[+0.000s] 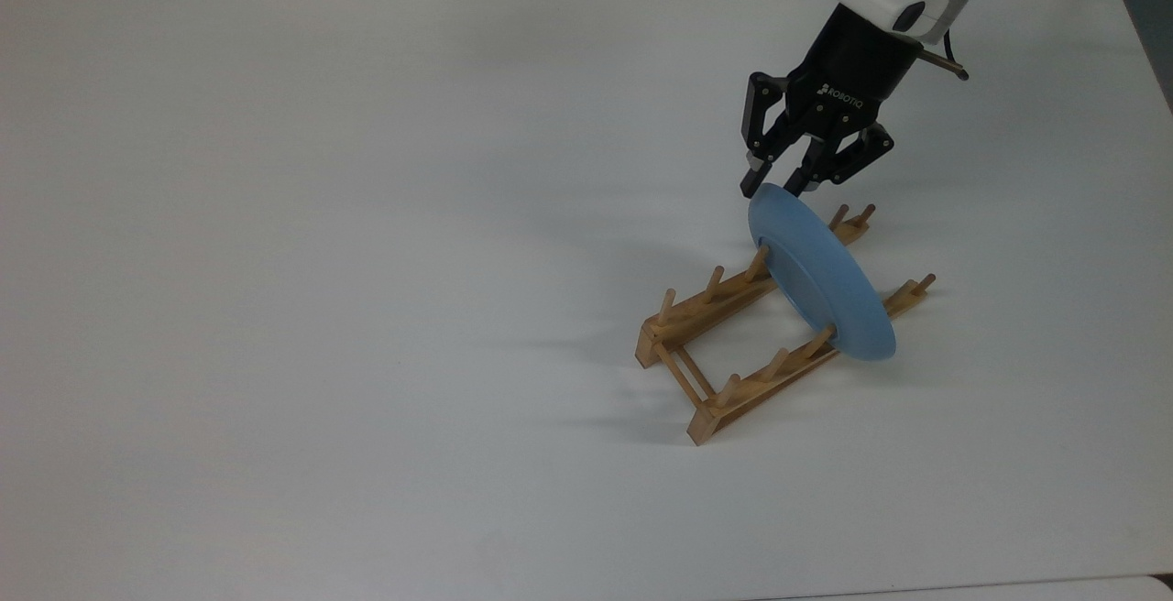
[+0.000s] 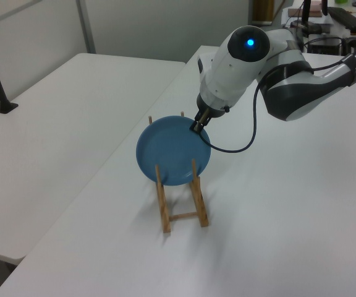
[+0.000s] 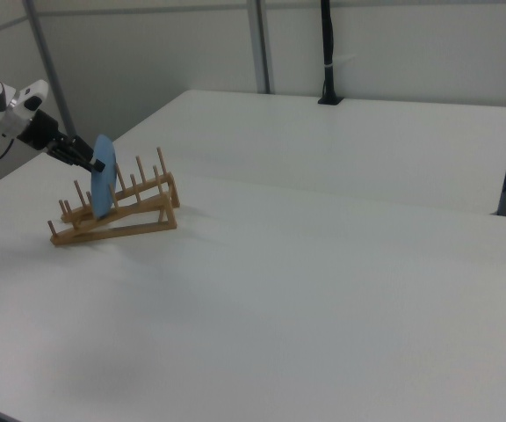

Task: Pick plate from plate rack
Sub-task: 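Close the gripper on the plate rim, then lift the blue plate up out of the wooden rack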

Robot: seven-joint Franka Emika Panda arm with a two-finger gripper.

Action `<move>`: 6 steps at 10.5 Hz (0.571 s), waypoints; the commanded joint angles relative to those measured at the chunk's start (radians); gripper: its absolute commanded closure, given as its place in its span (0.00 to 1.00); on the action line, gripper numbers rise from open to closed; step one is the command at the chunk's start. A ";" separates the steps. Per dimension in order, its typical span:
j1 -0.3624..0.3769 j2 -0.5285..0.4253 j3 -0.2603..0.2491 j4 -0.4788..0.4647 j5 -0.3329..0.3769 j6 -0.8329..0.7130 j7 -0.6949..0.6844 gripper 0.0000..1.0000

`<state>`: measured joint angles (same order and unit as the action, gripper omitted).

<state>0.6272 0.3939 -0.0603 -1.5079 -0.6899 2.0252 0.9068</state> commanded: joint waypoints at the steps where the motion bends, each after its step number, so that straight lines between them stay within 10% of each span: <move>1: 0.011 -0.012 -0.001 -0.005 -0.011 -0.008 0.020 0.72; 6: 0.011 -0.014 -0.003 -0.006 -0.017 -0.010 0.018 0.91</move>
<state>0.6302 0.3938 -0.0594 -1.5067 -0.6899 2.0252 0.9089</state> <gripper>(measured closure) 0.833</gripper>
